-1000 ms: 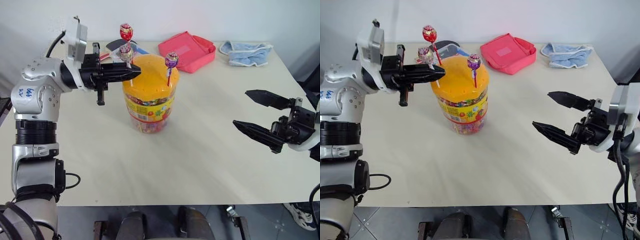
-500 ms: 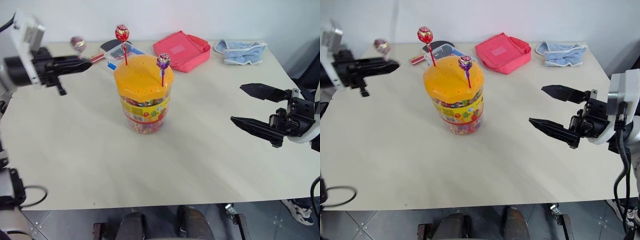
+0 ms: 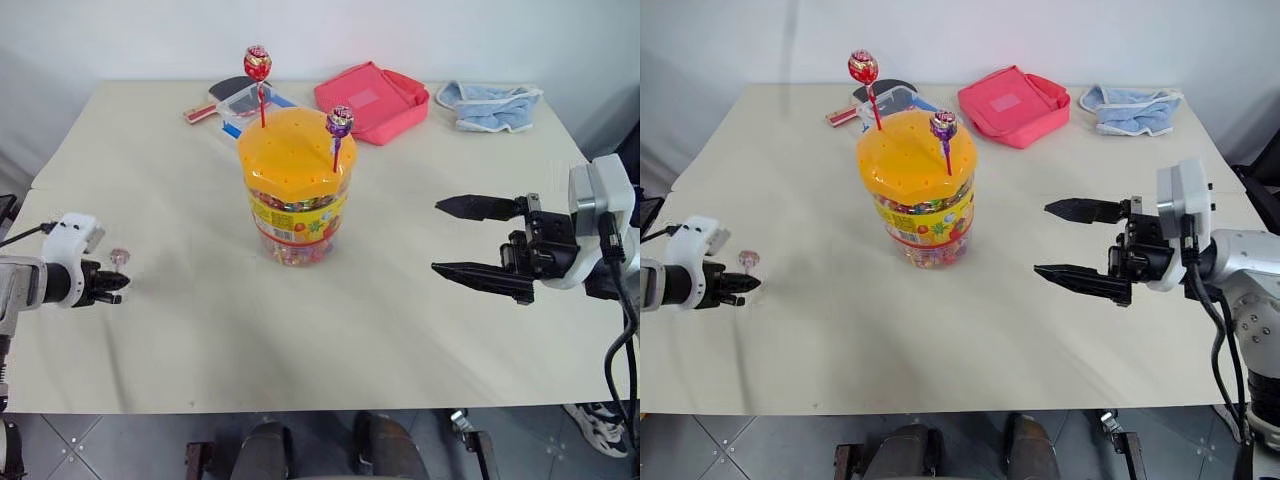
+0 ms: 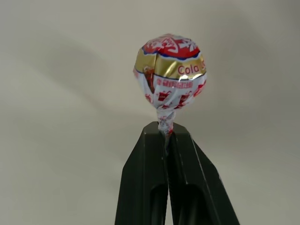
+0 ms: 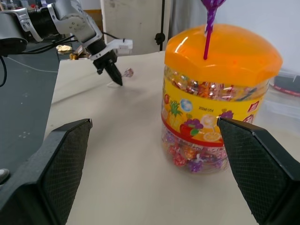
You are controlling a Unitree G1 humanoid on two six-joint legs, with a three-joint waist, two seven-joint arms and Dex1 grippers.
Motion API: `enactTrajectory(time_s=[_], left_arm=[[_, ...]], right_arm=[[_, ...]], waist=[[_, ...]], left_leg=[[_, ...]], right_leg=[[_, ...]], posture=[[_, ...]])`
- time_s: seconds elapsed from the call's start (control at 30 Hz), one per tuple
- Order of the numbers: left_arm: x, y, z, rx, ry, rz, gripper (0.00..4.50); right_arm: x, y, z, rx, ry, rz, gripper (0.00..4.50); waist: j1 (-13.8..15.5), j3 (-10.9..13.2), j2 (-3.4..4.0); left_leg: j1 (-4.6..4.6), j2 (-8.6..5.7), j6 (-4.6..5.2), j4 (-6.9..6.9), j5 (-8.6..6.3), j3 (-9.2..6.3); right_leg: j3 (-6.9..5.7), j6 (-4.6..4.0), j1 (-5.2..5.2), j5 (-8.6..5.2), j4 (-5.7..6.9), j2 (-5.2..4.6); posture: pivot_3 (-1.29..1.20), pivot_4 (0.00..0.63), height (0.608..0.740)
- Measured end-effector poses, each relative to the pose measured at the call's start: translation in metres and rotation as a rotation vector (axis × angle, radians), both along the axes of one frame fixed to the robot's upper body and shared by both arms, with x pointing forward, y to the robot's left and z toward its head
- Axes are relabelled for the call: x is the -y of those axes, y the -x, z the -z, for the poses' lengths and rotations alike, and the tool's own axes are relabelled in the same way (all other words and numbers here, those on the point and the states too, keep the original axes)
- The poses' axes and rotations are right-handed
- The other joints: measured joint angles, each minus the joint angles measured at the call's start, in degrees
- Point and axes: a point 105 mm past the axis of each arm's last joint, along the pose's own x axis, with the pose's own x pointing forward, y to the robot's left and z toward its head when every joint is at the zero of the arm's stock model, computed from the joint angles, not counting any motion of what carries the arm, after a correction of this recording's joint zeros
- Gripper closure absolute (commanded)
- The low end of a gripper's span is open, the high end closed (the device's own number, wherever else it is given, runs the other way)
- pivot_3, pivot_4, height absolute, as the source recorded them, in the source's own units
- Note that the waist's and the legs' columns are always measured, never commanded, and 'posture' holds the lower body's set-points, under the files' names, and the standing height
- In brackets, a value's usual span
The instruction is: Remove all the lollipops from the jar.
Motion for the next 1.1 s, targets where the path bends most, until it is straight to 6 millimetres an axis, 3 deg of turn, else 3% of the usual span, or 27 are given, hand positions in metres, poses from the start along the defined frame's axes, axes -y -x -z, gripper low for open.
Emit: enactTrajectory(time_s=[0.17, 0.4, 0.67, 0.77, 0.83, 0.93, 1.0, 1.1], left_arm=[[-0.001, 0.004, -0.002, -0.076, 0.038, -0.071, 4.49], [-0.002, 0.007, -0.017, -0.104, 0.041, -0.116, 2.65], [0.001, 0.010, -0.065, -0.038, -0.056, -0.051, 0.16], [0.012, -0.003, -0.090, 0.065, -0.072, 0.026, 0.01], [0.033, -0.023, -0.115, 0.225, -0.052, 0.146, 0.01], [0.086, -0.048, -0.139, 0.476, 0.043, 0.425, 0.01], [0.118, -0.054, -0.144, 0.578, 0.135, 0.590, 0.01], [0.148, -0.056, -0.153, 0.733, 0.300, 0.787, 0.01]], right_arm=[[0.001, -0.002, 0.001, 0.002, -0.002, 0.010, 0.00], [0.002, -0.004, 0.001, 0.003, -0.001, 0.019, 0.00], [0.006, -0.006, 0.000, 0.024, 0.010, 0.041, 0.00], [0.009, -0.008, -0.001, 0.030, 0.009, 0.056, 0.00], [0.012, -0.009, -0.003, 0.042, 0.010, 0.063, 0.00], [0.014, -0.011, -0.006, 0.067, 0.022, 0.074, 0.00], [0.016, -0.012, -0.007, 0.077, 0.023, 0.080, 0.00], [0.018, -0.013, -0.015, 0.104, 0.015, 0.092, 0.00]], waist=[[-0.07, 0.00, -0.01], [-0.10, 0.01, -0.06], [-0.10, 0.03, -0.12], [0.14, 0.07, -0.20], [0.46, 0.07, -0.21], [0.64, 0.08, -0.22], [0.31, 0.10, -0.27], [-0.09, 0.11, -0.29]], left_leg=[[0.00, 0.00, -0.01, 0.00, 0.00, 0.09], [-0.09, 0.00, -0.01, 0.00, 0.00, 0.37], [-0.10, 0.00, -0.02, 0.01, -0.01, 0.46], [-0.15, 0.00, -0.02, 0.11, -0.01, 0.46], [-0.16, -0.03, 0.03, 0.24, -0.04, 0.46], [-0.21, -0.04, 0.05, 0.36, -0.05, 0.48], [-0.23, -0.04, 0.05, 0.37, -0.05, 0.48], [-0.23, -0.04, 0.05, 0.37, -0.05, 0.51]], right_leg=[[0.06, 0.00, -0.06, 0.00, 0.04, 0.01], [0.30, 0.00, -0.41, 0.00, 0.29, 0.01], [0.39, -0.01, -0.50, -0.01, 0.33, 0.01], [0.38, -0.01, -0.51, -0.01, 0.36, 0.00], [0.38, -0.01, -0.48, 0.00, 0.41, -0.03], [0.39, 0.03, -0.48, 0.02, 0.44, -0.05], [0.38, 0.04, -0.49, 0.02, 0.45, -0.04], [0.37, 0.04, -0.52, 0.02, 0.45, -0.03]], posture=[[0.00, 0.150, 0.740], [0.00, 0.150, 0.740], [0.00, 0.150, 0.740], [0.00, 0.150, 0.740], [0.00, 0.150, 0.740], [0.00, 0.150, 0.740], [0.00, 0.150, 0.740], [0.00, 0.150, 0.740]])
